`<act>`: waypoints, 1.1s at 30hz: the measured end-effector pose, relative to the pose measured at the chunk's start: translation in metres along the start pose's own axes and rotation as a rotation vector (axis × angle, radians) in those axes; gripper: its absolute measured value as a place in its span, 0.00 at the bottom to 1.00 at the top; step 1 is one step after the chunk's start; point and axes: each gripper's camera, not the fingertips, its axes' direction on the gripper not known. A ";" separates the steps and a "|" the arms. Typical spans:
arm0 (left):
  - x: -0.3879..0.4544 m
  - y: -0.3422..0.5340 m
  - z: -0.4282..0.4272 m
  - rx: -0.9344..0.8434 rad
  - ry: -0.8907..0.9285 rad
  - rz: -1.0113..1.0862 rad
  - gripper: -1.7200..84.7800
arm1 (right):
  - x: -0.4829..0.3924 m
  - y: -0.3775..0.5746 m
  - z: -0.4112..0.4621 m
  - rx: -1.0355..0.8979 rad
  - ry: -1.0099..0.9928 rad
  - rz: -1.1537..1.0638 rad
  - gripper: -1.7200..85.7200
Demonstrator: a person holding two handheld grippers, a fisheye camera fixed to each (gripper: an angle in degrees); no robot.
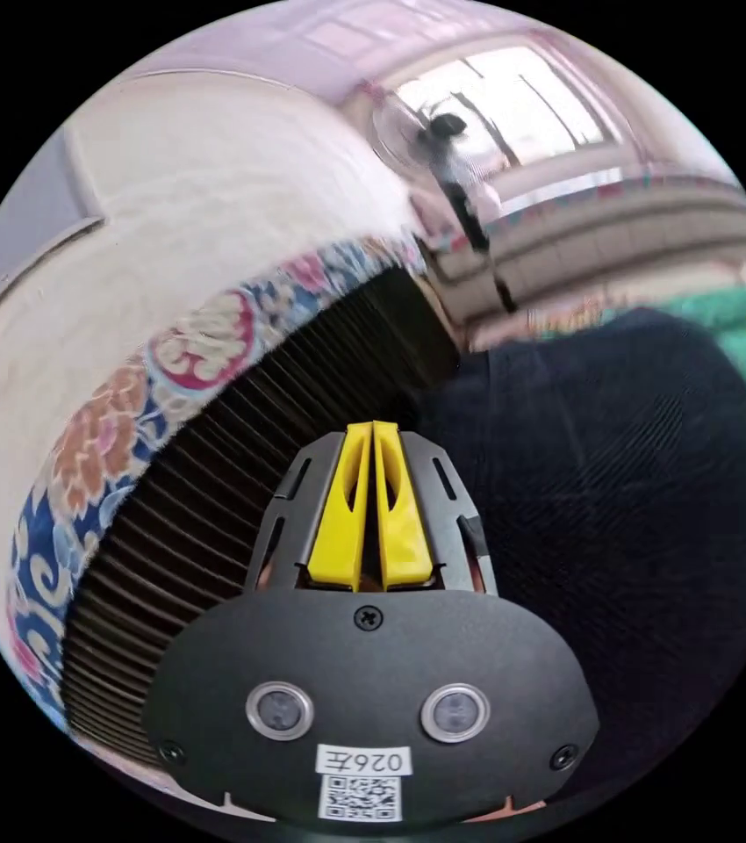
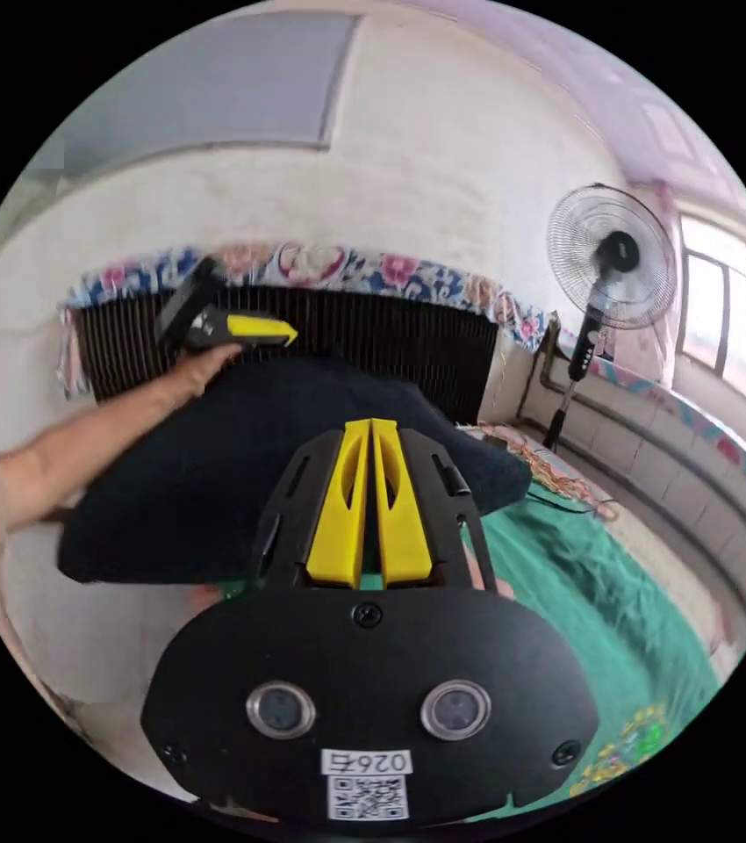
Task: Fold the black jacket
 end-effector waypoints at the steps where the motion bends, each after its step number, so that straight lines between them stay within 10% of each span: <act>1: 0.023 -0.007 0.046 -0.183 -0.001 0.130 0.01 | -0.025 0.002 0.034 -0.134 0.058 -0.085 0.01; 7: 0.020 -0.043 0.067 -0.298 -0.122 0.211 0.01 | -0.084 0.011 -0.001 -0.132 0.305 -0.172 0.01; 15: -0.054 -0.062 -0.062 0.026 -0.074 -0.082 0.01 | -0.057 0.080 -0.215 0.065 0.330 -0.013 0.01; 23: -0.033 -0.081 -0.241 0.667 0.479 -0.144 0.01 | -0.086 0.253 -0.450 0.111 0.774 0.086 0.01; 33: 0.278 -0.249 -0.319 0.829 1.230 0.297 0.01 | -0.126 0.484 -0.728 -0.008 1.193 0.586 0.01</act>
